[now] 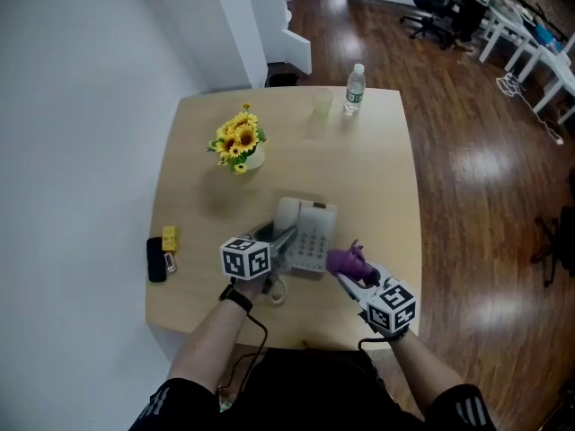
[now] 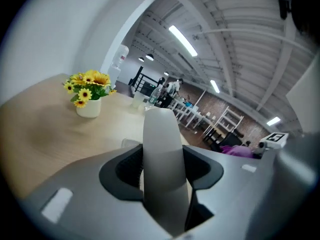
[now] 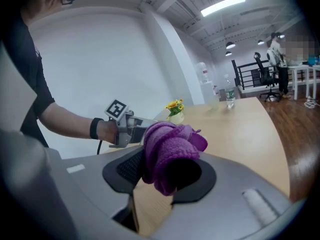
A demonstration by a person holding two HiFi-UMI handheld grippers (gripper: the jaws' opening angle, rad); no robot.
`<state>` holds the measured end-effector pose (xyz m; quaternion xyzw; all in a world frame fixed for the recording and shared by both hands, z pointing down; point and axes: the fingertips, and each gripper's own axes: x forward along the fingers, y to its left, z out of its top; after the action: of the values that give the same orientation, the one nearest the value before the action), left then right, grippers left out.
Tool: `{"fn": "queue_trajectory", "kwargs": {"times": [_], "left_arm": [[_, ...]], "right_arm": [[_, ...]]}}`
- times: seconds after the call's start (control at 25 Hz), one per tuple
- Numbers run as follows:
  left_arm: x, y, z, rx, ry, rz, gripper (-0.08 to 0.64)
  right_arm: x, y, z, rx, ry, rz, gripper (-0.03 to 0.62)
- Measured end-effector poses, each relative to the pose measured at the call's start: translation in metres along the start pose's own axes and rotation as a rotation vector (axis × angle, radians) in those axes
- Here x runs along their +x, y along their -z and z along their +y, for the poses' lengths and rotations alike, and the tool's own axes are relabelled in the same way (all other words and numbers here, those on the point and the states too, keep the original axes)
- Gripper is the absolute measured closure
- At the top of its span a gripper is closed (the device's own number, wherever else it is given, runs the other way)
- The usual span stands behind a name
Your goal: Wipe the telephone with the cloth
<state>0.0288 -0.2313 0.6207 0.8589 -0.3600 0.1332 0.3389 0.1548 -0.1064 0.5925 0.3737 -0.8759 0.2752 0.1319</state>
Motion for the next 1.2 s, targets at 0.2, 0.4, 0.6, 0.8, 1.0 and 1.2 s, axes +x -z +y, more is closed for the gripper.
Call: {"fn": "queue_trajectory", "kwargs": {"times": [0.2, 0.4, 0.6, 0.8, 1.0, 1.2], "left_arm": [[-0.068, -0.029, -0.042, -0.072, 0.229, -0.156, 0.342], [-0.148, -0.054, -0.088, -0.126, 0.455, -0.296, 0.342], [-0.225, -0.063, -0.128, -0.134, 0.656, -0.381, 0.342], [-0.295, -0.055, -0.158, -0.125, 0.793, -0.439, 0.343], [-0.345, -0.047, -0.169, -0.108, 0.868, -0.503, 0.343], [-0.38, -0.044, -0.165, -0.147, 0.897, -0.58, 0.344]], "right_arm": [[-0.002, -0.035, 0.025, -0.061, -0.013, -0.072, 0.433], [-0.01, -0.072, 0.079, -0.176, -0.077, -0.133, 0.433], [-0.027, -0.124, 0.154, -0.374, -0.143, -0.211, 0.433], [-0.042, -0.169, 0.237, -0.682, -0.165, -0.259, 0.433], [-0.035, -0.187, 0.306, -0.923, -0.17, -0.247, 0.434], [-0.032, -0.176, 0.358, -1.031, -0.203, -0.242, 0.437]]}}
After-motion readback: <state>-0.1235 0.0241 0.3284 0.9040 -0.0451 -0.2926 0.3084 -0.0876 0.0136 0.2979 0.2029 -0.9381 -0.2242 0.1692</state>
